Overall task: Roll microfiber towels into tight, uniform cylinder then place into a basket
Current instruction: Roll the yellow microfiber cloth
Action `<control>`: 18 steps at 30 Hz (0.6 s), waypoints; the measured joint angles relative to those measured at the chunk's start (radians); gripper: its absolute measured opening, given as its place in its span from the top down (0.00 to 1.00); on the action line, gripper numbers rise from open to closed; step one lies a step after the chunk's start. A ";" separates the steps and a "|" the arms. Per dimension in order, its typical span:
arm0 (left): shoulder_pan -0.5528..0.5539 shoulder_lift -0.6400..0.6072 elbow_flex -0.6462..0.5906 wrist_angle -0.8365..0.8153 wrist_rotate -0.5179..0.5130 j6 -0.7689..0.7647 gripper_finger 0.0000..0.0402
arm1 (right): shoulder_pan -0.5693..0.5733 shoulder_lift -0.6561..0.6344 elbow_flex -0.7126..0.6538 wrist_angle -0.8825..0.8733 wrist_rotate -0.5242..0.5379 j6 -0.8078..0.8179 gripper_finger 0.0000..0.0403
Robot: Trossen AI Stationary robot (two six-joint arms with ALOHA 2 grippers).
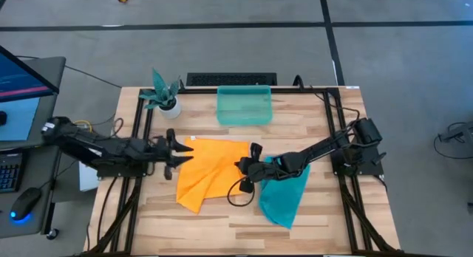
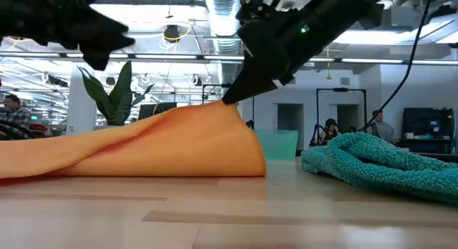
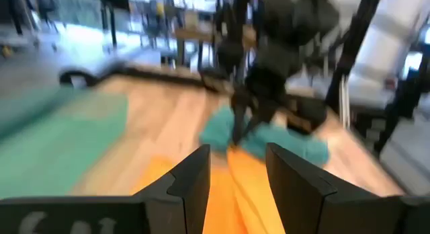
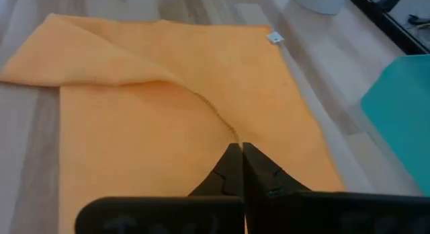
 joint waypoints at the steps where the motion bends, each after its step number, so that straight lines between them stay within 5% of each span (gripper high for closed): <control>1: -0.009 0.053 0.012 0.001 0.005 -0.003 0.66 | -0.004 0.000 0.001 -0.002 0.000 0.000 0.98; 10: -0.133 0.456 0.189 -0.043 0.008 -0.009 0.66 | -0.011 0.000 0.001 -0.024 0.000 0.003 0.98; 18: -0.277 0.692 0.434 -0.382 -0.095 -0.123 0.66 | -0.017 0.000 0.001 -0.036 0.000 0.011 0.98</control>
